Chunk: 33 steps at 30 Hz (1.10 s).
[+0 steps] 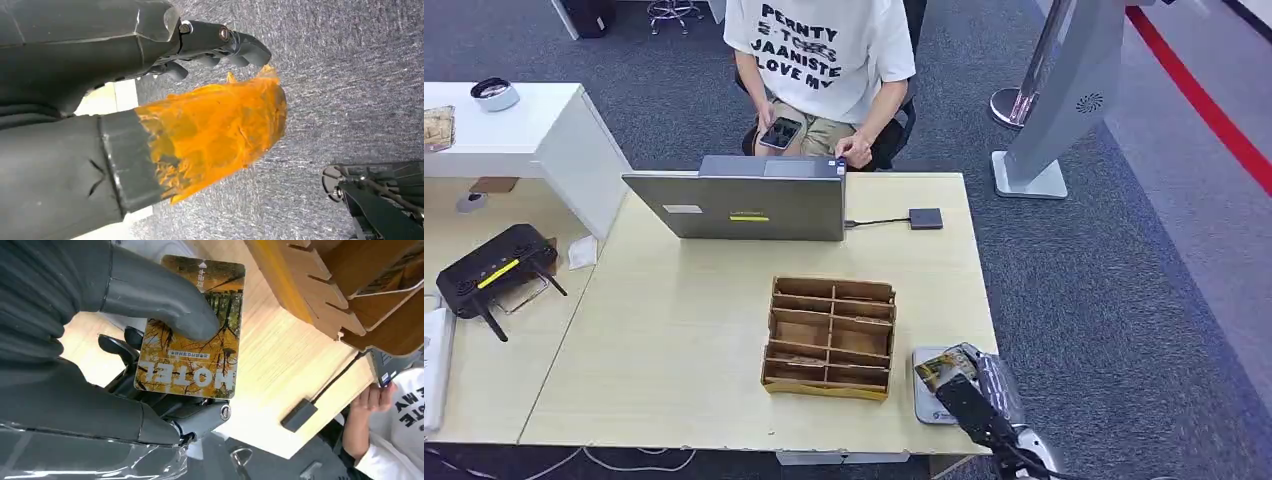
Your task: Pass the card to the sensor for recognition and then transmit it.
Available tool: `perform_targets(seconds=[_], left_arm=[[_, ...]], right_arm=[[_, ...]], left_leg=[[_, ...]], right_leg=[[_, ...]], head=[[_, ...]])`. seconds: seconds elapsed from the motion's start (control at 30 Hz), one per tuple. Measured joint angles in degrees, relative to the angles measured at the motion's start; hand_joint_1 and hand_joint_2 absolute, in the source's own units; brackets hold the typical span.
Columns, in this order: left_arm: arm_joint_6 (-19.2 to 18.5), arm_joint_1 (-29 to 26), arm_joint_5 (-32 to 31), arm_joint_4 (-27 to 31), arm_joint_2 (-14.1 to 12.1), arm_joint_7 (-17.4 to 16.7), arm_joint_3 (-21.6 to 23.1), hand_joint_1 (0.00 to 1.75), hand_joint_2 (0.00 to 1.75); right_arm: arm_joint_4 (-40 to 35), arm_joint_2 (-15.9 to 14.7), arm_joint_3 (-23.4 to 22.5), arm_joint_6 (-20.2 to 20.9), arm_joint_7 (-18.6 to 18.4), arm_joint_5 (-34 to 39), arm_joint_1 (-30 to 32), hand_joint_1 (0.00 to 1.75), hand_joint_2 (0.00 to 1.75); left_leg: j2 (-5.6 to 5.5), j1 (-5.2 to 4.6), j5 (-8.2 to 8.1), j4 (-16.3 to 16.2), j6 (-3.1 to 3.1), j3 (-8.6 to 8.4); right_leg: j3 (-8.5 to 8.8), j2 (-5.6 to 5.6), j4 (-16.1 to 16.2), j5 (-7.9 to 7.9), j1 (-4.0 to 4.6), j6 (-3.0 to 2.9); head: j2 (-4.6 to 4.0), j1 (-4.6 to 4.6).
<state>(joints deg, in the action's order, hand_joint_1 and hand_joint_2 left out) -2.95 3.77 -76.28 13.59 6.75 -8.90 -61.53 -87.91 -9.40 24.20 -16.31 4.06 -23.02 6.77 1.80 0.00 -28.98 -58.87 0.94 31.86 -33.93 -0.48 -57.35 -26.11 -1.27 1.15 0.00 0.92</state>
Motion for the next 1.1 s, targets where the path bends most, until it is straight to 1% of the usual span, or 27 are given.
perform_targets(seconds=[0.23, 0.63, 1.1], left_arm=[[0.0, 0.0, -0.1, 0.0, 0.0, -0.1, 0.0, 0.0, 0.0], [0.0, 0.0, -0.3, 0.0, 0.1, -0.2, -0.1, 0.0, 0.0], [0.1, 0.0, -0.5, 0.0, 0.1, -0.3, -0.5, 0.0, 0.0]], right_arm=[[0.1, 0.5, -0.3, -0.8, -1.6, -5.7, 0.0, 1.75, 1.75], [2.8, 1.6, -0.4, -1.6, -2.4, -7.8, 0.6, 1.75, 1.75], [5.0, 2.1, -1.5, -3.7, -5.1, -13.2, 0.7, 1.75, 1.75]], left_leg=[[0.0, 0.0, 0.0, 0.0, 0.0, -0.01], [0.0, 0.0, 0.0, 0.0, 0.0, -0.01], [0.0, 0.0, 0.0, 0.0, 0.0, -0.02]], right_leg=[[0.0, 0.0, 0.0, 0.0, 0.0, 0.0], [0.0, 0.0, 0.0, 0.0, 0.0, 0.0], [0.0, 0.01, 0.0, 0.0, 0.0, 0.0]], head=[[0.0, 0.0], [0.0, 0.0], [0.0, 0.0]])
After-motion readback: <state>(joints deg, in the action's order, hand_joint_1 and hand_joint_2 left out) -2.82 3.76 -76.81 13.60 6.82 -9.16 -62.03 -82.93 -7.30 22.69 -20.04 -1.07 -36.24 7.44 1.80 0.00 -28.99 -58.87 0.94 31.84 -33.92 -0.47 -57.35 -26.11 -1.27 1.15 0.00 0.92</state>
